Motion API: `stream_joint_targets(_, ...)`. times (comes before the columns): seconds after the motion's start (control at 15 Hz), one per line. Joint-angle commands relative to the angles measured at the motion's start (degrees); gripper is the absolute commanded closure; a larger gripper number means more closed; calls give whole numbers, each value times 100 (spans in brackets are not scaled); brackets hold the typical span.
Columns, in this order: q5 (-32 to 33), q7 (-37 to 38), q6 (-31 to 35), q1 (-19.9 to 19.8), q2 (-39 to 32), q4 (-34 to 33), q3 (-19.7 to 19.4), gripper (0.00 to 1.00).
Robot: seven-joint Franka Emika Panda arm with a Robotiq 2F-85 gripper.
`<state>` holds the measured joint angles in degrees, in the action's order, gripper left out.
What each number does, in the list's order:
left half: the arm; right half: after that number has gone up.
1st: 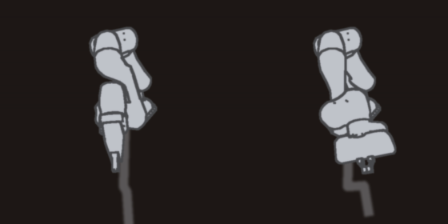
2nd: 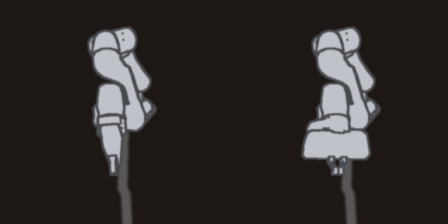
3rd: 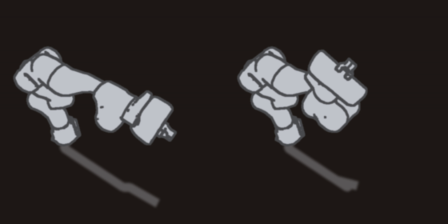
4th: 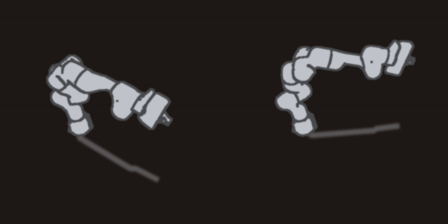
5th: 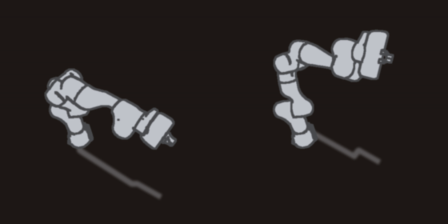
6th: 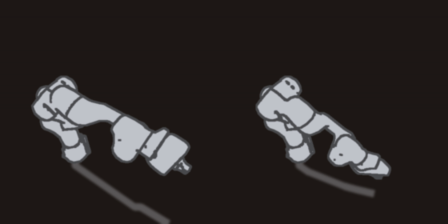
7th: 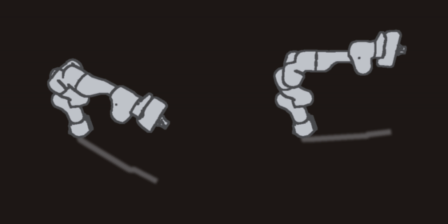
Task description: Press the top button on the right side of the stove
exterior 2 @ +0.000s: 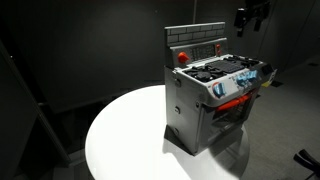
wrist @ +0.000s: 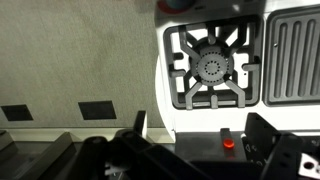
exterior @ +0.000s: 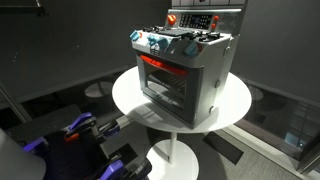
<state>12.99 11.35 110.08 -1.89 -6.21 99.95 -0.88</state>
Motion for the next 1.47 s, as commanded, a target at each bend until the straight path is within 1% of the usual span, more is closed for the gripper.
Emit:
stream_joint_targets(0.0,149,190,-369,65,-342,-591,-98,0)
stream_joint_targets(0.13,131,170,-519,75,-297,-627,-125,0)
stream_joint_targets(0.2,-2,37,-244,54,-255,-377,-115,0)
stream_joint_targets(0.6,-1,42,-366,59,-258,-467,-128,0)
stream_joint_targets(0.8,45,227,-226,66,-413,-500,-148,0)
stream_joint_targets(1.4,-32,586,775,133,-850,-503,-178,0)
